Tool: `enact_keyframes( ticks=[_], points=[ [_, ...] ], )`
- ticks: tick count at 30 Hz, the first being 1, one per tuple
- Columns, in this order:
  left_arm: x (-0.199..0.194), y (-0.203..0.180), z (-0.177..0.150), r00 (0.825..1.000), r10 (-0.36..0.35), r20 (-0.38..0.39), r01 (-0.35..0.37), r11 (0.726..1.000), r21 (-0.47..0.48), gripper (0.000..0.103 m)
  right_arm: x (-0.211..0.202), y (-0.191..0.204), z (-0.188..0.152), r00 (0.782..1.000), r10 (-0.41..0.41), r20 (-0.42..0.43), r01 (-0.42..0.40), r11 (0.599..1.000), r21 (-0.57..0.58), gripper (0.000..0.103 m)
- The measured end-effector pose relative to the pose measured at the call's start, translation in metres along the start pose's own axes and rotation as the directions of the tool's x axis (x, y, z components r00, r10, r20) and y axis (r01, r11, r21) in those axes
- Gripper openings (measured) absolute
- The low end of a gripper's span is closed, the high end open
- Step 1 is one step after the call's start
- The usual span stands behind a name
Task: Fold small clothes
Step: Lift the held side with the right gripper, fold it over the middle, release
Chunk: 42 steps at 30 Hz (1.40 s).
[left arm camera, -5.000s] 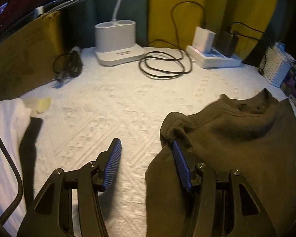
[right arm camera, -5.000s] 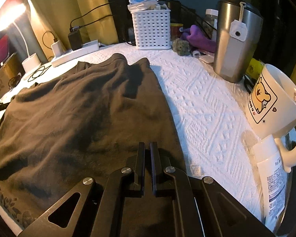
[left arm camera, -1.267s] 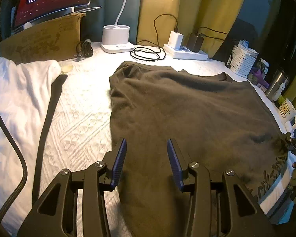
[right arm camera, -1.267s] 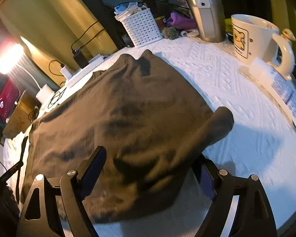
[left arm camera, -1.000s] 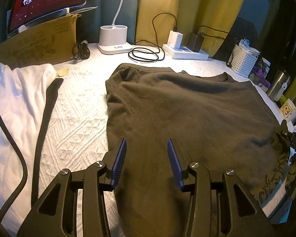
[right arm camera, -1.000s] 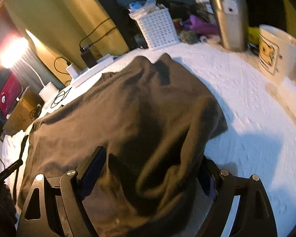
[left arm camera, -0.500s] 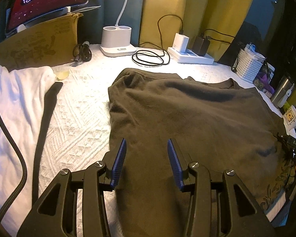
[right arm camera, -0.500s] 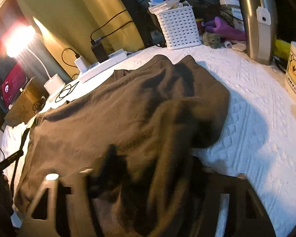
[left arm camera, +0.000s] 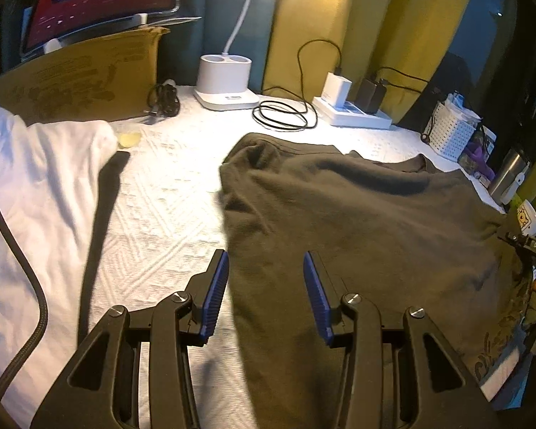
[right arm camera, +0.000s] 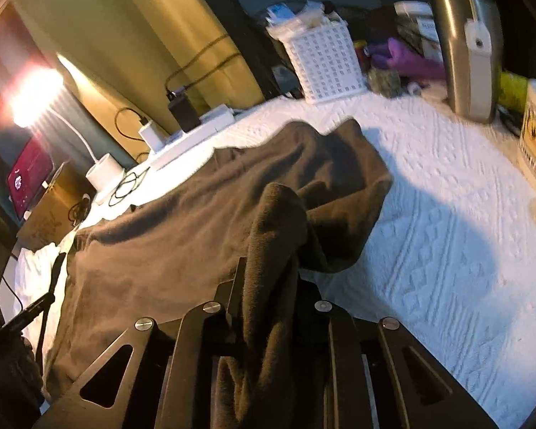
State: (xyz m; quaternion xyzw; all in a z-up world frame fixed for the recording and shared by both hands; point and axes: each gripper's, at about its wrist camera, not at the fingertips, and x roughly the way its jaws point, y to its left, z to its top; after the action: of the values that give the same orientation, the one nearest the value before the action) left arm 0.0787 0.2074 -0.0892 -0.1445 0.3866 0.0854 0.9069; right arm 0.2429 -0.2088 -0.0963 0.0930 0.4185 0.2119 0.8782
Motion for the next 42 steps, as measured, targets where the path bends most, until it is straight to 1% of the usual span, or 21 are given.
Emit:
enact_keyframes(
  ticks=[4, 8, 12, 16, 22, 28, 33, 35, 38, 40, 42],
  points=[
    [-0.003, 0.011, -0.002, 1.0, -0.002, 0.009, 0.002, 1.0, -0.018, 0.043, -0.01, 0.021, 0.011, 0.999, -0.008, 0.035, 0.009, 0.999, -0.039, 0.016],
    [-0.009, 0.017, -0.005, 1.0, -0.017, 0.026, 0.018, 0.999, -0.028, 0.043, -0.019, 0.053, 0.02, 0.997, -0.002, 0.074, 0.01, 0.994, -0.109, 0.013],
    [-0.017, 0.021, -0.008, 0.999, -0.031, 0.039, 0.032, 0.999, -0.025, 0.043, -0.023, 0.092, 0.023, 0.995, 0.029, 0.094, -0.011, 0.982, -0.188, 0.009],
    [-0.026, 0.027, -0.01, 0.998, -0.038, 0.052, 0.04, 0.999, -0.03, 0.043, -0.021, 0.135, 0.019, 0.993, 0.082, 0.083, -0.056, 0.96, -0.274, 0.008],
    [-0.043, 0.039, -0.015, 0.997, -0.029, 0.072, 0.032, 0.999, -0.041, 0.043, -0.009, 0.199, -0.006, 0.985, 0.172, 0.012, -0.154, 0.908, -0.389, 0.007],
    [-0.054, 0.048, -0.021, 0.997, -0.017, 0.081, 0.022, 0.998, -0.055, 0.043, 0.008, 0.244, -0.047, 0.966, 0.235, -0.104, -0.256, 0.854, -0.453, 0.007],
    [-0.059, 0.051, -0.026, 0.996, -0.018, 0.087, 0.024, 0.998, -0.065, 0.044, 0.023, 0.275, -0.089, 0.947, 0.248, -0.206, -0.319, 0.804, -0.501, 0.007],
    [-0.062, 0.051, -0.027, 0.996, -0.019, 0.09, 0.024, 0.998, -0.064, 0.044, 0.024, 0.282, -0.1, 0.939, 0.252, -0.235, -0.34, 0.79, -0.51, 0.007],
    [-0.067, 0.051, -0.029, 0.995, -0.016, 0.095, 0.022, 0.998, -0.063, 0.044, 0.03, 0.294, -0.117, 0.929, 0.239, -0.282, -0.36, 0.762, -0.538, 0.007],
    [-0.068, 0.052, -0.029, 0.995, -0.014, 0.096, 0.02, 0.998, -0.065, 0.044, 0.033, 0.299, -0.128, 0.923, 0.235, -0.305, -0.371, 0.754, -0.542, 0.007],
    [-0.069, 0.053, -0.029, 0.995, -0.011, 0.096, 0.017, 0.998, -0.067, 0.044, 0.039, 0.303, -0.14, 0.917, 0.211, -0.338, -0.375, 0.74, -0.558, 0.007]
  ],
)
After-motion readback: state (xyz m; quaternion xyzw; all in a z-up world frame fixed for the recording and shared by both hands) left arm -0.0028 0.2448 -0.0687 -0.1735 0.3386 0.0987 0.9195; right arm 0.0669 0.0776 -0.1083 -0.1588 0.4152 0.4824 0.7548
